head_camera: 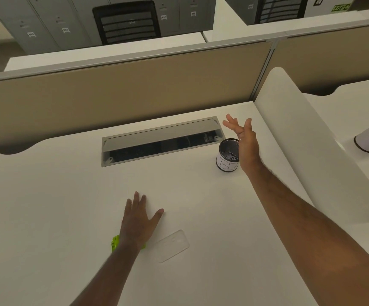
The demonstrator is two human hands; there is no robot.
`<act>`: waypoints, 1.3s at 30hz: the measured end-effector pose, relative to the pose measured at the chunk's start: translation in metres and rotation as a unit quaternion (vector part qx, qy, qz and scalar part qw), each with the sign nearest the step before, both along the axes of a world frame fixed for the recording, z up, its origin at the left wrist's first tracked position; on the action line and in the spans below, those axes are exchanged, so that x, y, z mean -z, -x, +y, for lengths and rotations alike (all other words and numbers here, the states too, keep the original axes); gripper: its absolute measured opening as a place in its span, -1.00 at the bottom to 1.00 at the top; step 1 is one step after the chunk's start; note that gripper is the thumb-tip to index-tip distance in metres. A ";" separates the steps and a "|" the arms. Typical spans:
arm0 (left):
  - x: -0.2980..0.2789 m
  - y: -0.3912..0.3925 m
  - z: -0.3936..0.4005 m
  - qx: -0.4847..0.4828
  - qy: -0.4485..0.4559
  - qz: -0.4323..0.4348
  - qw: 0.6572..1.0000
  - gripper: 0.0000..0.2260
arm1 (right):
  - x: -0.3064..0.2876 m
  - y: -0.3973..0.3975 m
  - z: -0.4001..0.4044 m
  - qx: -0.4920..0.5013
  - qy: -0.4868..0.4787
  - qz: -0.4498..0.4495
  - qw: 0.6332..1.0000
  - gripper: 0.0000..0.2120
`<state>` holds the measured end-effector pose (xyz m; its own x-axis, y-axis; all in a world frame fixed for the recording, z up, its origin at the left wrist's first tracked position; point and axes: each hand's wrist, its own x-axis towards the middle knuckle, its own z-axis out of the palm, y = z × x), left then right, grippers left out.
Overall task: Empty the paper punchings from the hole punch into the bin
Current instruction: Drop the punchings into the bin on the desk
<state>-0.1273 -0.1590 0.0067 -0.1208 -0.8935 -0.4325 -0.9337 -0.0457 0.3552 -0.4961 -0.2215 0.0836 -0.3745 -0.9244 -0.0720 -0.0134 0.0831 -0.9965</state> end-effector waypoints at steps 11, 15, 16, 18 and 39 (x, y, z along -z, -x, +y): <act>0.012 0.001 -0.003 0.056 0.020 -0.022 0.998 -0.17 | -0.003 0.000 0.004 -0.027 -0.052 0.026 0.998 -0.33; 0.011 0.002 -0.005 0.053 0.018 -0.020 0.998 -0.18 | -0.010 0.000 0.005 -0.025 -0.056 0.017 0.998 -0.54; 0.010 0.002 -0.005 0.053 0.017 -0.019 0.998 -0.18 | -0.012 -0.001 0.005 -0.025 -0.059 0.010 0.998 -0.52; 0.010 0.002 -0.005 0.052 0.015 -0.018 0.998 -0.18 | -0.016 -0.001 0.004 -0.023 -0.047 -0.030 0.998 -0.34; -0.006 -0.010 0.002 0.005 0.019 0.102 0.995 -0.25 | -0.019 0.008 0.013 0.092 0.053 -0.421 0.901 -0.38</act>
<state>-0.1168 -0.1566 0.0130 -0.2123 -0.9072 -0.3632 -0.8422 -0.0186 0.5388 -0.5039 -0.2082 0.1022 -0.3756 -0.8706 -0.3176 0.7555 -0.0891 -0.6491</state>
